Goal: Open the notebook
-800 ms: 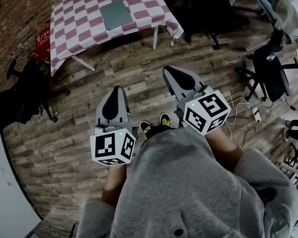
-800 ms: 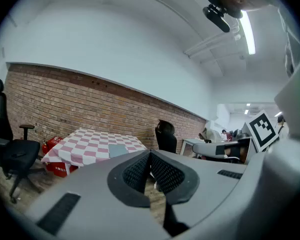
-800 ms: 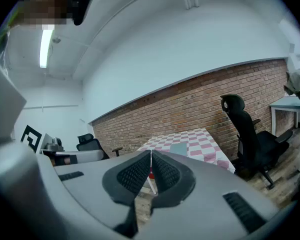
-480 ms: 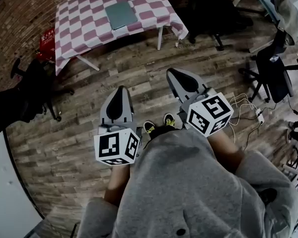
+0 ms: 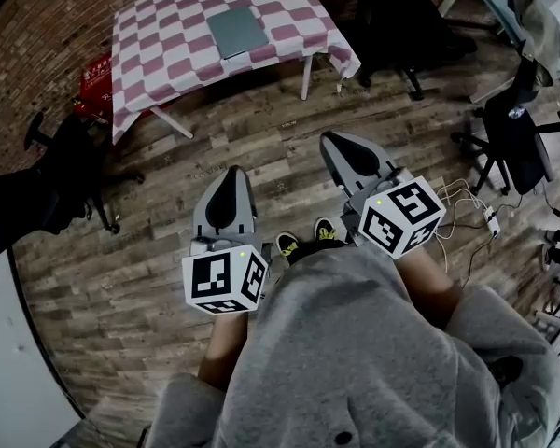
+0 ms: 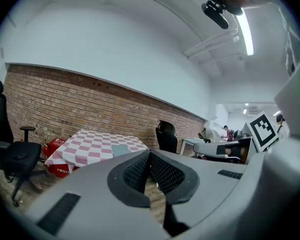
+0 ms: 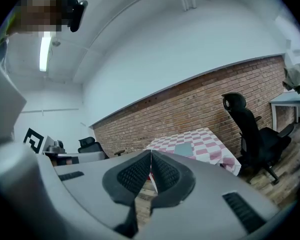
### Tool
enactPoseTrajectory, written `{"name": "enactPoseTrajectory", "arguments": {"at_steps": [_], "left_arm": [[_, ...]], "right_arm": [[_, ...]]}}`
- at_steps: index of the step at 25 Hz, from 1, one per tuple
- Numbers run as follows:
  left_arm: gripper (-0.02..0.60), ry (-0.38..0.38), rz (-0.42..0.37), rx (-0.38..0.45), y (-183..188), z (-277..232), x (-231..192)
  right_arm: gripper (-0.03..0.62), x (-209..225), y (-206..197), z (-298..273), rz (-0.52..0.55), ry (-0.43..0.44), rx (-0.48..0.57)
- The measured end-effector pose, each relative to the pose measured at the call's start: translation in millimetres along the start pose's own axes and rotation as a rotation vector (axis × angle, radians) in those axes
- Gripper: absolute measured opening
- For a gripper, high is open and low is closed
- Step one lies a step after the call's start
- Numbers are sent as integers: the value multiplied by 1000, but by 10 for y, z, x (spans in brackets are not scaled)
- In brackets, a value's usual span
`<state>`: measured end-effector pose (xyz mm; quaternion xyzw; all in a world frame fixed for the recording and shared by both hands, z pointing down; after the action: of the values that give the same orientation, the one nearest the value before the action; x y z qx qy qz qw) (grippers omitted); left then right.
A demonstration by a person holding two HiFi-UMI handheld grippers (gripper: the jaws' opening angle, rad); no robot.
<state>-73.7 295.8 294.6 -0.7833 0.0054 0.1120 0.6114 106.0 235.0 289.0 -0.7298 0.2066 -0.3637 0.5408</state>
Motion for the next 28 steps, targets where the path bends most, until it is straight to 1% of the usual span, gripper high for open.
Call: {"name": "enactPoseTrajectory", "arguments": {"at_steps": [7, 14, 20, 24, 28], "left_arm": [[7, -5, -10, 0, -16, 141, -161], [6, -13, -1, 10, -12, 206, -265], [8, -16, 9, 21, 2, 225, -297], [7, 1, -21, 28, 10, 227, -338], [6, 12, -24, 29, 20, 212, -377]], "right_arm": [[26, -241, -68, -77, 16, 10, -10], [26, -396, -59, -123, 48, 16, -17], [26, -427, -72, -158, 55, 19, -26], [26, -434, -80, -229, 59, 36, -27], [26, -429, -95, -316, 47, 56, -28]]}}
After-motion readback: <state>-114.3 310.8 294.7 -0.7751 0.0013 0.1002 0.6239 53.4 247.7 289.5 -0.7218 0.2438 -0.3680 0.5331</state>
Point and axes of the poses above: the fingertips, and each gripper's own axes: z backward along the fingers, x to its right, y out of its top, the point moved 5 cm from there along z, backward along the fingers, and after that the axes turned 4 degrees about y, right-handed, at the moved point
